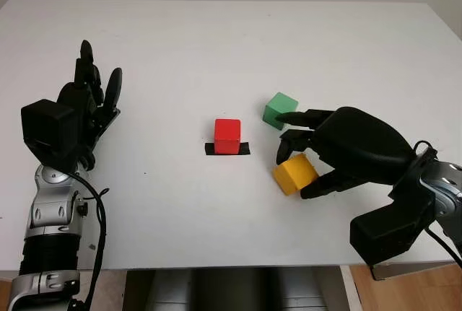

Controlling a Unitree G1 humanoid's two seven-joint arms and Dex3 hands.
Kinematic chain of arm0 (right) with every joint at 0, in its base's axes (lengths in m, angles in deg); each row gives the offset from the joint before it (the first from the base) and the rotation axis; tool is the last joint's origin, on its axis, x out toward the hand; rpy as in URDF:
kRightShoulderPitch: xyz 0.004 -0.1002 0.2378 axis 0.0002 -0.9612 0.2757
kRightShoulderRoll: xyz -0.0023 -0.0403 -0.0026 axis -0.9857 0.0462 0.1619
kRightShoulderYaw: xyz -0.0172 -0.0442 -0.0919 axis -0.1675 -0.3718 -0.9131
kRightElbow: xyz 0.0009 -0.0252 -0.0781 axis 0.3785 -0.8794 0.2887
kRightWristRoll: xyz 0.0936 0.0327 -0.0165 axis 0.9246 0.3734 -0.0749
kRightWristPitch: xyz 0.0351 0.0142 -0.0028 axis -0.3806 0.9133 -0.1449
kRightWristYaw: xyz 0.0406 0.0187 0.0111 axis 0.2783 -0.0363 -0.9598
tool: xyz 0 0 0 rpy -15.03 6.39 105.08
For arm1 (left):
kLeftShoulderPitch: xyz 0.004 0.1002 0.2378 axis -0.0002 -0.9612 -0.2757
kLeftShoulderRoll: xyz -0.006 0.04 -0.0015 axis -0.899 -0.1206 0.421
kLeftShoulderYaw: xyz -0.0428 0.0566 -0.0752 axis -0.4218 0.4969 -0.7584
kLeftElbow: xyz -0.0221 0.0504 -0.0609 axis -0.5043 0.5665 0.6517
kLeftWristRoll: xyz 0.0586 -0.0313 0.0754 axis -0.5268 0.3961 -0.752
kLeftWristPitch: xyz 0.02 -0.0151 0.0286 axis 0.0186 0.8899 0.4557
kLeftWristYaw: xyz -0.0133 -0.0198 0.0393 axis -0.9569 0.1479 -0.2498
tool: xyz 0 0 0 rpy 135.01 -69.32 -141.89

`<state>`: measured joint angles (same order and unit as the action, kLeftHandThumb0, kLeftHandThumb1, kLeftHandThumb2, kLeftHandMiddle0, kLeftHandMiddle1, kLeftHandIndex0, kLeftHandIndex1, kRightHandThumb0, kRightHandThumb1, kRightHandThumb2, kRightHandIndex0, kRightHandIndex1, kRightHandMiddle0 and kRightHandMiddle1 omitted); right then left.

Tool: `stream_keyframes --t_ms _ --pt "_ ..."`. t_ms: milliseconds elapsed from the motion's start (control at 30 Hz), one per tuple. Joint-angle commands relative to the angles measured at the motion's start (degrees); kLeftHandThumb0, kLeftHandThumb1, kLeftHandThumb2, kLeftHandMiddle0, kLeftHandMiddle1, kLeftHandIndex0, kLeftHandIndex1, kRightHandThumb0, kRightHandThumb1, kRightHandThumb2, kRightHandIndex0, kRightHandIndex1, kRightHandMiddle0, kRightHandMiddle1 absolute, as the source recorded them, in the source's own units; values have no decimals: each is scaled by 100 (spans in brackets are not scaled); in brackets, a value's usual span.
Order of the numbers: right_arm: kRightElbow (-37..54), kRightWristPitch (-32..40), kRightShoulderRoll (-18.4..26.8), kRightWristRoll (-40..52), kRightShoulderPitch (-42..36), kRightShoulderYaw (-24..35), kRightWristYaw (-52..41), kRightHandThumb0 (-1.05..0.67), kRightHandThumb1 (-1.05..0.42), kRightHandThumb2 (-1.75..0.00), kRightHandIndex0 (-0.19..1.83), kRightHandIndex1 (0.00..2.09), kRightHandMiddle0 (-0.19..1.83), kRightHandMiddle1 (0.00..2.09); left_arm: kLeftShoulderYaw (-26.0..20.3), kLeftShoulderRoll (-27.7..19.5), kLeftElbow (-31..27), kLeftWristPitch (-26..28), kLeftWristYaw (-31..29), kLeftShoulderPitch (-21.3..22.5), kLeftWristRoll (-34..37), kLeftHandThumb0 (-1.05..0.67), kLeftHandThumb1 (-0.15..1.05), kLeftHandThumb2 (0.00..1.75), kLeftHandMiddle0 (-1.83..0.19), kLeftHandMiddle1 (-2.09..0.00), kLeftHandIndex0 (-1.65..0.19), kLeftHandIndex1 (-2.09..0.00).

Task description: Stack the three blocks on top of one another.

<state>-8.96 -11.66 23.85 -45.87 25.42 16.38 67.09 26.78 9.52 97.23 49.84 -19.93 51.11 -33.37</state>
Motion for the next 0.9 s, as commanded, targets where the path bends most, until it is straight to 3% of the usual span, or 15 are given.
stream_keyframes --t_ms 0,267,533,700,867 --pt "47 1 65 -11 119 52 -3 -43 -84 -5 47 9 62 125 -14 -49 -41 -47 9 -45 -12 -79 105 48 19 0 19 0" --pt "223 425 -32 672 533 140 -531 -45 -85 -5 47 8 60 126 -17 -62 -1 -75 -26 -43 -10 -79 105 48 19 0 19 0" --pt "141 1176 -155 1215 1934 14 -1394 -43 -82 -5 47 7 67 114 -2 -42 19 -93 -13 -26 -24 -80 105 48 19 0 19 0" --pt "-548 1571 -450 1546 2939 -168 -1787 -42 -79 -5 50 7 82 96 10 1 3 -100 22 -27 -31 -79 105 48 19 0 19 0" --pt "-1414 1599 -668 1547 3707 -473 -2038 -40 -81 -6 47 5 78 107 28 10 -25 -91 53 -55 -59 -79 105 49 19 0 19 0"
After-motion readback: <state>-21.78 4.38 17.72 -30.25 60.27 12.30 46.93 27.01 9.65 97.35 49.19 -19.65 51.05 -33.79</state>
